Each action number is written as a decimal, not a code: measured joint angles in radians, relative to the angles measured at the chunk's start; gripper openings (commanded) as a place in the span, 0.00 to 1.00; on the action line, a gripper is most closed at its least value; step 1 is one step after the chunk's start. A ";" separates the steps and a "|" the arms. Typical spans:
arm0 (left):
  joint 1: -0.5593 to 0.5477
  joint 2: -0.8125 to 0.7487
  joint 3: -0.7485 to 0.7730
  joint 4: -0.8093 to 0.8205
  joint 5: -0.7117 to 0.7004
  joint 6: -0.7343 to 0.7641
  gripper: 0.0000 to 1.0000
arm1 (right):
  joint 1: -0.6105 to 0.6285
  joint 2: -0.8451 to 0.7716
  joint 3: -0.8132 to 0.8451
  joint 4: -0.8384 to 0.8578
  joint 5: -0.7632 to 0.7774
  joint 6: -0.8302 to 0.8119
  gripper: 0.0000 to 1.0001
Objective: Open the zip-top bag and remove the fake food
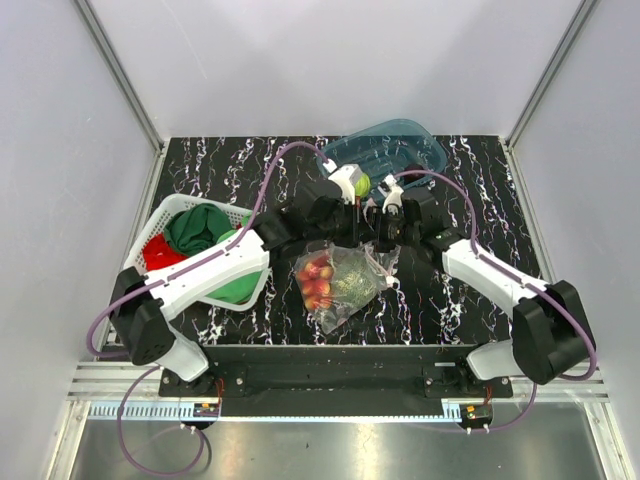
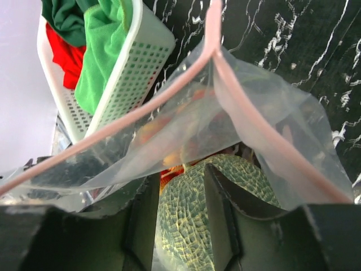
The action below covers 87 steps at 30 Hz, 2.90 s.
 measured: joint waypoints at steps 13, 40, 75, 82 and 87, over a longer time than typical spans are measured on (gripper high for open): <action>-0.012 0.055 0.016 -0.016 -0.034 -0.001 0.00 | -0.001 0.106 -0.138 0.389 0.005 0.063 0.57; 0.045 0.012 -0.016 -0.014 -0.036 0.057 0.59 | -0.008 0.306 -0.139 0.705 -0.160 0.148 0.58; 0.259 0.156 -0.223 0.038 -0.101 0.068 0.04 | -0.013 0.420 -0.067 0.687 -0.174 0.176 0.52; 0.259 0.156 -0.238 0.076 -0.079 0.067 0.04 | -0.013 0.435 -0.057 0.615 -0.087 0.175 0.56; 0.261 0.155 -0.260 0.090 -0.074 0.062 0.04 | -0.014 0.492 -0.022 0.609 -0.038 0.192 0.57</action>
